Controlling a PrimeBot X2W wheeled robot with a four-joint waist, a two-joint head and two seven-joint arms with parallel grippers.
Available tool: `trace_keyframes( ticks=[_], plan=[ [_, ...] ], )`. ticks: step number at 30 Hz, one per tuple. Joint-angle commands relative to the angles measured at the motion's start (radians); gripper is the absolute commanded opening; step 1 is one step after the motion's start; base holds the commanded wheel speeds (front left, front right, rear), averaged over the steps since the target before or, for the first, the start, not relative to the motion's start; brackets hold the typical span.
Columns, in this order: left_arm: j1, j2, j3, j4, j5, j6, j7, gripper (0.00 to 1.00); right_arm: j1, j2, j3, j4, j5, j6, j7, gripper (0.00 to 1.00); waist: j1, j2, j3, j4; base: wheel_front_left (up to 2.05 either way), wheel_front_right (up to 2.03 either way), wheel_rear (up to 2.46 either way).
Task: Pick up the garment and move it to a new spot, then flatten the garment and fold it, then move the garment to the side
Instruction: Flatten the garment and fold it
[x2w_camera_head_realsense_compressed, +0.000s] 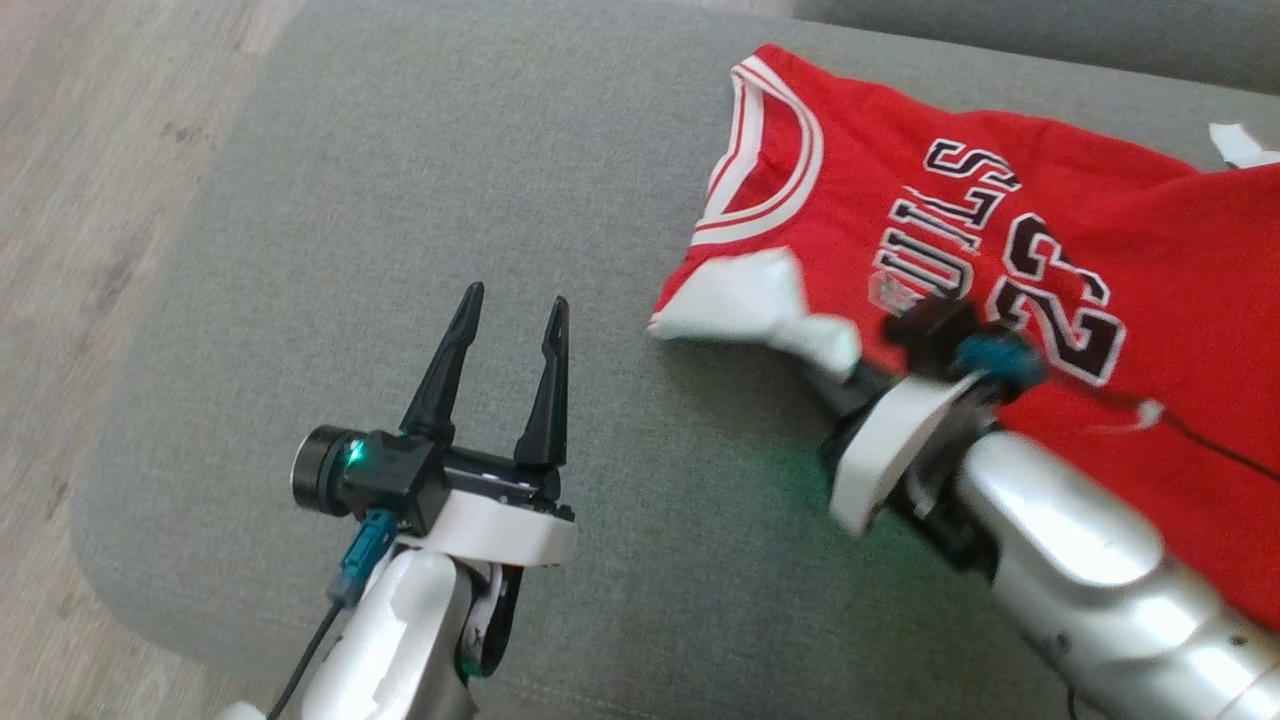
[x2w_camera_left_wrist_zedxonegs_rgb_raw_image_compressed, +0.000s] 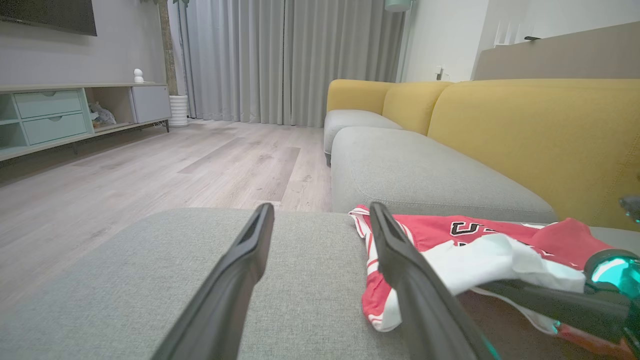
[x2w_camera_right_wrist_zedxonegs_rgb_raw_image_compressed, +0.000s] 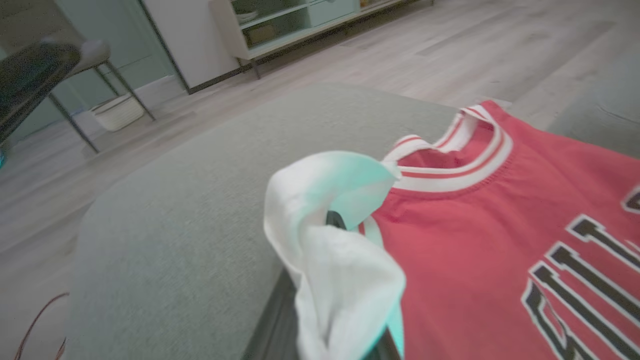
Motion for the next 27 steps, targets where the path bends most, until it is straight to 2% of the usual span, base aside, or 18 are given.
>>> trace_keyframes(
  ticks=[1, 3, 4, 5, 6, 11, 15, 18, 20, 22, 27],
  plan=[
    [-0.021, 0.004, 0.040, -0.026, 0.006, 0.002, -0.005, 1.00, -0.020, 0.001, 0.049, -0.034, -0.039, -0.001, -0.029, 0.00, 0.0000, 0.0000, -0.008, -0.007, 0.00, 0.00, 0.00],
    [-0.017, 0.004, 0.045, -0.023, 0.008, 0.000, -0.005, 1.00, -0.026, -0.001, 0.111, -0.035, -0.091, -0.001, -0.058, 0.00, 0.0000, 0.0000, -0.014, -0.011, 0.00, 0.00, 0.00],
    [-0.016, 0.004, 0.048, -0.021, 0.009, -0.001, -0.005, 1.00, -0.028, 0.001, 0.136, -0.033, -0.117, -0.001, -0.075, 0.43, 0.0000, 0.0000, -0.016, -0.013, 0.00, 0.00, 0.00],
    [-0.014, 0.004, 0.049, -0.019, 0.011, -0.003, -0.005, 1.00, -0.030, 0.004, 0.160, -0.032, -0.145, -0.001, -0.090, 0.95, 0.0000, 0.0000, -0.019, -0.014, 0.00, 0.00, 0.00],
    [-0.013, 0.004, 0.050, -0.016, 0.012, -0.005, -0.005, 1.00, -0.027, 0.009, 0.184, -0.028, -0.162, -0.001, -0.100, 1.00, 0.0000, 0.0000, -0.022, -0.015, 0.00, 0.00, 0.00],
    [-0.007, 0.004, 0.056, -0.004, 0.018, -0.011, -0.005, 1.00, -0.013, 0.034, 0.287, -0.018, -0.199, -0.001, -0.122, 1.00, 0.0000, 0.0000, -0.042, -0.022, 0.00, 0.00, 0.00],
    [-0.002, 0.004, 0.063, 0.004, 0.026, -0.014, -0.005, 1.00, -0.006, 0.041, 0.363, -0.036, -0.153, -0.001, -0.127, 1.00, 0.0000, 0.0000, -0.061, -0.031, 0.00, 0.00, 0.00],
    [0.004, 0.004, 0.070, 0.007, 0.033, -0.017, -0.005, 1.00, -0.009, 0.033, 0.370, -0.053, -0.115, -0.001, -0.144, 1.00, 0.0000, 0.0000, -0.077, -0.042, 0.00, 0.00, 0.00],
    [0.010, 0.004, 0.076, 0.010, 0.039, -0.019, -0.005, 1.00, -0.011, 0.024, 0.329, -0.049, -0.109, -0.001, -0.160, 1.00, 0.0000, 0.0000, -0.088, -0.053, 0.00, 0.00, 0.00],
    [0.016, 0.004, 0.084, 0.011, 0.044, -0.019, -0.005, 1.00, -0.005, 0.018, 0.230, -0.025, -0.125, -0.001, -0.178, 1.00, 0.0000, 0.0000, -0.099, -0.068, 0.00, 0.00, 0.00],
    [0.037, 0.005, 0.101, 0.012, 0.053, -0.023, -0.005, 1.00, 0.085, 0.030, -0.132, 0.024, -0.179, -0.001, -0.203, 1.00, 0.0000, 0.0000, -0.128, -0.108, 0.00, 0.00, 0.00]
  ],
)
